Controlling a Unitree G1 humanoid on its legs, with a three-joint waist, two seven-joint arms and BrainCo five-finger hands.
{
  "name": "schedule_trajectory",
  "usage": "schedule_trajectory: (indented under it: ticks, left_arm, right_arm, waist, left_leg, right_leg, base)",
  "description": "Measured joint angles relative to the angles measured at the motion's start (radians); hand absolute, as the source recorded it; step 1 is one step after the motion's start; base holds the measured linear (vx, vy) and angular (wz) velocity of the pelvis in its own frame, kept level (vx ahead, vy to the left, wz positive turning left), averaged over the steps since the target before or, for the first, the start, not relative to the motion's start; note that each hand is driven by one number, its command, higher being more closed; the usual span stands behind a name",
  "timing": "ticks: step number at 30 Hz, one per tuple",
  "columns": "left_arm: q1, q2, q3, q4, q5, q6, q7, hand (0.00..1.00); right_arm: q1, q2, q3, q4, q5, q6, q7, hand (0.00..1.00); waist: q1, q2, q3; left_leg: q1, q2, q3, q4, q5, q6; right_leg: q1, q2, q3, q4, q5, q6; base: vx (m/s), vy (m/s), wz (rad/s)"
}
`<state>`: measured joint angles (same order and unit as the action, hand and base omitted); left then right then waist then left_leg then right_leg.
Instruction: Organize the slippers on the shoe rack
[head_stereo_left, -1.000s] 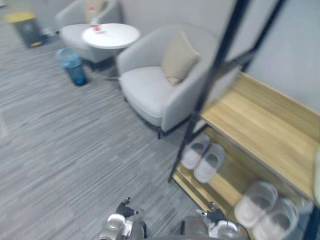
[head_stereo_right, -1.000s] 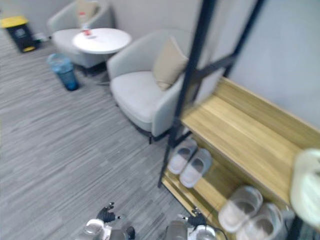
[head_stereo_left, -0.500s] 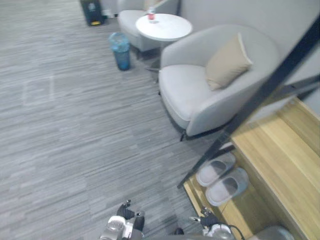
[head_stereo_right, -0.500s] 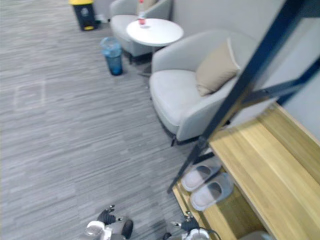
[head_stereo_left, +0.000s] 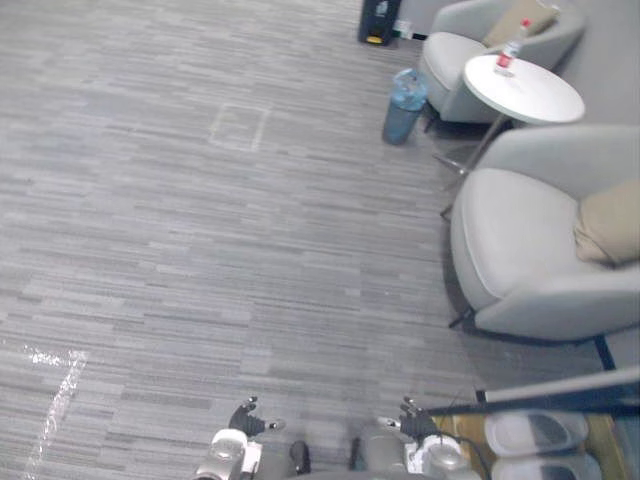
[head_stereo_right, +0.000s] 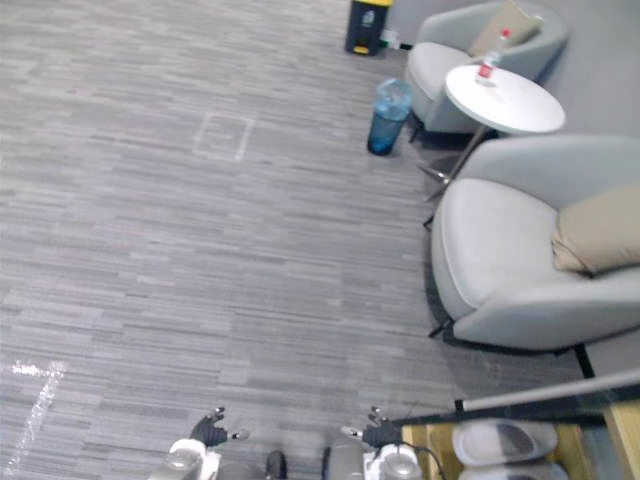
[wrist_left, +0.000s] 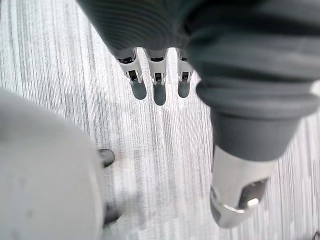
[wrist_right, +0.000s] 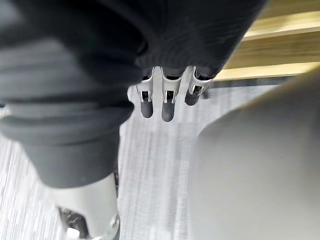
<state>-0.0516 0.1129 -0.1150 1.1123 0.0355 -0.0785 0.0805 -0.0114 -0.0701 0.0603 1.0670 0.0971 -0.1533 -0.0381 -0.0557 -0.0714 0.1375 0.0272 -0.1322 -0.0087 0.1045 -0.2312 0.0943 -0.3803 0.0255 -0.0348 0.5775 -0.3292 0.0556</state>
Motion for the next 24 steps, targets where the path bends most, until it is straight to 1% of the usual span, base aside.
schedule_trajectory:
  ticks: [1,2,3,4,5,6,7,8,9,10,11,12,13,14,15,16,17,18,19,20,21,22,23,24]
  left_arm:
    - [-0.005,0.005,0.0,0.0,0.0,-0.001,-0.001,0.0]
    - [-0.007,0.009,0.0,0.0,0.001,-0.003,-0.004,0.0]
    - [-0.005,0.005,0.001,0.0,0.001,-0.004,-0.007,0.0]
    - [-0.006,-0.017,0.031,0.002,0.002,-0.004,-0.009,0.0]
    - [-0.006,-0.028,0.059,-0.002,0.003,-0.006,-0.009,0.0]
    - [-0.012,-0.054,0.09,-0.003,0.005,-0.005,-0.015,0.0]
    - [-0.01,-0.083,0.133,-0.009,0.004,-0.003,-0.015,0.0]
    - [0.025,-0.096,0.165,-0.018,0.003,-0.003,-0.017,0.0]
    - [0.034,-0.118,0.195,-0.021,0.004,-0.002,-0.019,0.0]
    - [0.039,-0.142,0.225,-0.041,0.003,-0.003,-0.018,0.0]
    - [0.044,-0.137,0.24,-0.076,0.003,-0.003,-0.019,0.0]
    - [0.043,-0.13,0.244,-0.102,0.002,-0.003,-0.018,0.0]
    - [0.037,-0.122,0.247,-0.122,0.002,-0.005,-0.016,0.0]
    - [0.026,-0.119,0.246,-0.13,0.0,-0.008,-0.014,0.0]
    - [0.024,-0.118,0.241,-0.131,0.0,-0.01,-0.013,0.0]
    - [0.019,-0.114,0.225,-0.128,0.0,-0.018,-0.012,0.0]
    - [0.014,-0.105,0.168,-0.121,-0.001,-0.027,-0.001,0.0]
    - [0.014,-0.104,0.156,-0.119,-0.001,-0.028,0.001,0.0]
    - [0.014,-0.099,0.134,-0.111,-0.001,-0.031,0.005,0.0]
    - [0.013,-0.092,0.127,-0.097,-0.001,-0.035,0.005,0.0]
    - [0.005,-0.083,0.129,-0.078,0.0,-0.04,0.007,0.0]
    - [0.004,-0.084,0.128,-0.072,0.001,-0.041,0.008,0.0]
    - [0.003,-0.086,0.128,-0.059,0.001,-0.04,0.008,0.0]
    - [-0.006,-0.076,0.122,-0.049,0.0,-0.036,0.006,0.0]
  right_arm:
    - [-0.001,0.0,-0.004,-0.006,0.013,-0.006,0.0,0.0]
    - [0.0,0.0,-0.01,-0.011,0.023,-0.007,0.0,0.0]
    - [0.001,-0.003,-0.019,-0.017,0.024,-0.008,0.0,0.0]
    - [0.0,-0.01,-0.025,-0.023,0.02,-0.006,0.0,0.0]
    - [-0.009,-0.012,-0.029,-0.022,0.019,0.0,-0.001,0.0]
    - [-0.018,-0.016,-0.053,-0.024,0.019,0.006,-0.001,0.0]
    - [-0.018,-0.017,-0.079,-0.05,0.027,0.003,0.005,0.0]
    - [-0.018,-0.016,-0.064,-0.063,0.019,0.006,0.003,0.0]
    - [-0.009,-0.026,-0.032,-0.073,0.019,0.009,0.001,0.0]
    - [-0.009,-0.037,-0.015,-0.067,0.009,0.018,0.001,0.0]
    - [-0.015,-0.025,-0.004,-0.057,0.01,0.021,-0.003,0.0]
    - [-0.019,-0.011,0.007,-0.056,0.01,0.023,-0.002,0.0]
    - [-0.018,0.006,0.023,-0.063,0.011,0.023,-0.003,0.0]
    - [-0.019,0.02,0.021,-0.067,0.015,0.023,-0.003,0.0]
    - [-0.021,0.024,0.02,-0.066,0.018,0.023,-0.003,0.0]
    - [-0.028,0.029,0.018,-0.063,0.021,0.023,-0.004,0.0]
    - [-0.034,0.023,0.016,-0.045,0.021,0.02,-0.004,0.0]
    - [-0.034,0.02,0.018,-0.037,0.021,0.02,-0.004,0.0]
    - [-0.026,0.012,0.019,-0.019,0.019,0.022,-0.004,0.0]
    - [-0.015,0.011,0.019,-0.008,0.019,0.024,-0.004,0.0]
    - [-0.008,0.016,0.017,0.016,0.017,0.027,-0.003,0.0]
    - [0.0,0.009,0.016,0.025,0.008,0.028,-0.003,0.0]
    - [0.007,0.008,0.004,0.027,-0.002,0.028,-0.002,0.0]
    - [-0.003,0.008,-0.022,0.044,-0.018,0.03,-0.003,0.0]
  waist:
    - [-0.011,-0.001,0.002]
    - [-0.023,-0.003,0.002]
    - [-0.035,-0.002,0.002]
    - [-0.042,0.007,0.003]
    - [-0.025,0.03,0.003]
    - [-0.018,0.043,0.022]
    - [-0.028,0.052,0.027]
    - [-0.021,0.072,0.017]
    - [-0.024,0.078,0.026]
    - [-0.002,0.128,0.015]
    - [0.015,0.109,0.024]
    - [0.033,0.09,0.032]
    - [0.051,0.069,0.036]
    - [0.063,0.05,0.03]
    - [0.063,0.047,0.029]
    - [0.063,0.041,0.031]
    - [0.069,0.049,0.025]
    - [0.072,0.062,0.022]
    - [0.071,0.071,0.014]
    - [0.077,0.067,0.0]
    - [0.064,0.035,-0.021]
    - [0.055,0.028,-0.027]
    - [0.055,0.023,-0.026]
    - [0.052,0.013,-0.019]
  left_leg:
    - [0.048,-0.002,-0.039,-0.036,-0.001,0.001]
    - [0.065,-0.005,-0.068,-0.046,-0.008,-0.007]
    - [0.099,-0.006,-0.114,-0.049,-0.025,-0.033]
    - [0.136,0.002,-0.143,-0.023,-0.041,-0.053]
    - [0.127,0.014,-0.138,0.007,-0.032,-0.074]
    - [0.128,-0.002,-0.131,0.048,0.02,-0.124]
    - [0.116,-0.032,-0.115,0.127,0.056,-0.148]
    - [0.08,-0.029,-0.075,0.264,0.055,-0.169]
    - [0.01,-0.007,-0.002,0.485,0.066,-0.251]
    - [-0.074,0.068,0.074,0.697,0.049,-0.24]
    - [-0.146,0.149,0.172,0.852,0.018,-0.195]
    - [-0.189,0.188,0.207,0.895,-0.009,-0.156]
    - [-0.247,0.219,0.234,0.888,-0.04,-0.133]
    - [-0.331,0.229,0.246,0.762,-0.077,-0.115]
    - [-0.348,0.225,0.242,0.711,-0.077,-0.116]
    - [-0.378,0.205,0.225,0.567,-0.07,-0.12]
    - [-0.412,0.165,0.143,0.215,0.062,-0.166]
    - [-0.419,0.17,0.126,0.154,0.097,-0.172]
    - [-0.441,0.178,0.109,0.131,0.191,-0.187]
    - [-0.445,0.163,0.114,0.177,0.251,-0.137]
    - [-0.439,0.124,0.134,0.199,0.194,-0.096]
    - [-0.434,0.107,0.143,0.214,0.18,-0.074]
    - [-0.417,0.102,0.154,0.213,0.161,-0.059]
    - [-0.362,0.094,0.159,0.187,0.145,-0.038]
  right_leg:
    - [-0.023,0.033,0.001,-0.085,0.059,-0.006]
    - [-0.03,0.045,0.004,-0.138,0.105,-0.02]
    - [-0.043,0.051,0.003,-0.15,0.181,-0.08]
    - [-0.03,0.043,-0.028,-0.14,0.199,-0.136]
    - [-0.01,0.037,-0.044,-0.132,0.19,-0.15]
    - [-0.032,0.007,-0.055,-0.016,0.173,-0.176]
    - [-0.102,0.005,-0.09,0.118,0.127,-0.167]
    - [-0.042,0.024,-0.095,-0.067,0.159,-0.152]
    - [0.035,0.025,-0.115,-0.169,0.159,-0.197]
    - [0.083,0.061,-0.079,-0.196,0.15,-0.206]
    - [0.165,0.06,-0.068,-0.23,0.118,-0.207]
    - [0.227,0.055,-0.062,-0.27,0.113,-0.207]
    - [0.302,0.043,-0.052,-0.328,0.112,-0.208]
    - [0.386,0.017,-0.044,-0.387,0.112,-0.208]
    - [0.399,0.007,-0.044,-0.395,0.112,-0.208]
    - [0.426,-0.013,-0.039,-0.406,0.112,-0.208]
    - [0.474,-0.035,-0.01,-0.424,0.105,-0.176]
    - [0.493,-0.033,0.0,-0.434,0.102,-0.154]
    - [0.523,-0.037,0.016,-0.446,0.077,-0.107]
    - [0.546,-0.055,0.029,-0.442,0.048,-0.062]
    - [0.546,-0.108,0.036,-0.401,0.041,-0.047]
    - [0.487,-0.123,0.059,-0.28,0.049,-0.031]
    - [0.434,-0.129,0.078,-0.154,0.072,0.0]
    - [0.346,-0.126,0.115,0.051,0.124,0.045]
  base:
    - [0.5,0.017,0.99]
    - [0.55,-0.008,1.21]
    - [0.63,-0.023,1.32]
    - [0.66,-0.016,1.07]
    - [0.72,-0.004,0.83]
    - [0.67,-0.017,0.56]
    - [0.73,-0.039,0.45]
    - [0.53,-0.043,0.42]
    - [0.51,-0.002,0.15]
    - [0.56,0.036,0.26]
    - [0.6,0.033,0.07]
    - [0.63,0.011,0.16]
    - [0.73,0.023,0.05]
    - [0.73,0.049,0.03]
    - [0.58,0.07,0.0]
    - [0.56,0.1,-0.22]
    - [0.57,0.122,-0.3]
    - [0.7,0.2,-0.47]
    - [0.48,0.197,-0.47]
    - [0.63,0.234,-0.34]
    - [0.66,0.219,-0.15]
    - [0.66,0.194,0.05]
    - [0.77,0.237,0.0]
    - [0.63,0.183,-0.05]
